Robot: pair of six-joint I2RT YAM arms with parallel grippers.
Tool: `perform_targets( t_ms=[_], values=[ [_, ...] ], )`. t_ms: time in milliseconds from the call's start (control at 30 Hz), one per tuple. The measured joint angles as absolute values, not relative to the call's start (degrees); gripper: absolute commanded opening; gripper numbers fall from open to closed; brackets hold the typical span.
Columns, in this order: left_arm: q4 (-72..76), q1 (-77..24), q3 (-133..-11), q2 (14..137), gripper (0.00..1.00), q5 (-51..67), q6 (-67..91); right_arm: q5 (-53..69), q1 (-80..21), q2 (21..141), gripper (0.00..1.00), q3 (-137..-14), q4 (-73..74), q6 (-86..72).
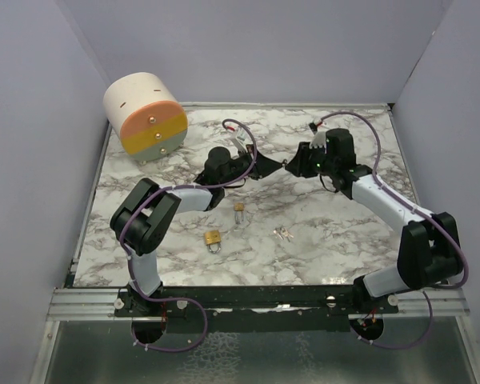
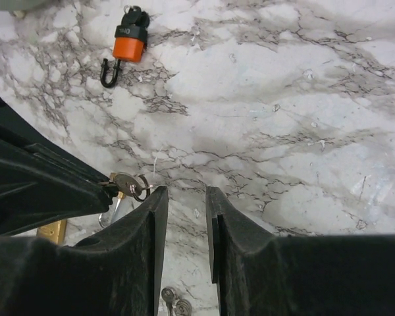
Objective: Unlock with the key
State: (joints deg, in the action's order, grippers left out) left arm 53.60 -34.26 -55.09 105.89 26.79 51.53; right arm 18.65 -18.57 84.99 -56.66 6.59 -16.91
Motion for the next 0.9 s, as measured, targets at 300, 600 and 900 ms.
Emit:
perform_targets(
  t_ms=[300,600,900],
  values=[
    [54.2,-34.0,-53.8,105.9,0.00,29.3,51.5,25.3,-10.2,79.3,0.35,-53.5,0.5,-22.8],
    [62.7,-32.9,-52.9,107.4,0.00,36.1,54.1,40.2,-8.5,81.0,0.42,-50.7,-11.1,-27.5],
    [65.5,-32.7,-53.6,109.8,0.00,37.2,57.4,47.4,-8.6,84.9,0.38,-47.2,-21.2,-33.2]
  ],
)
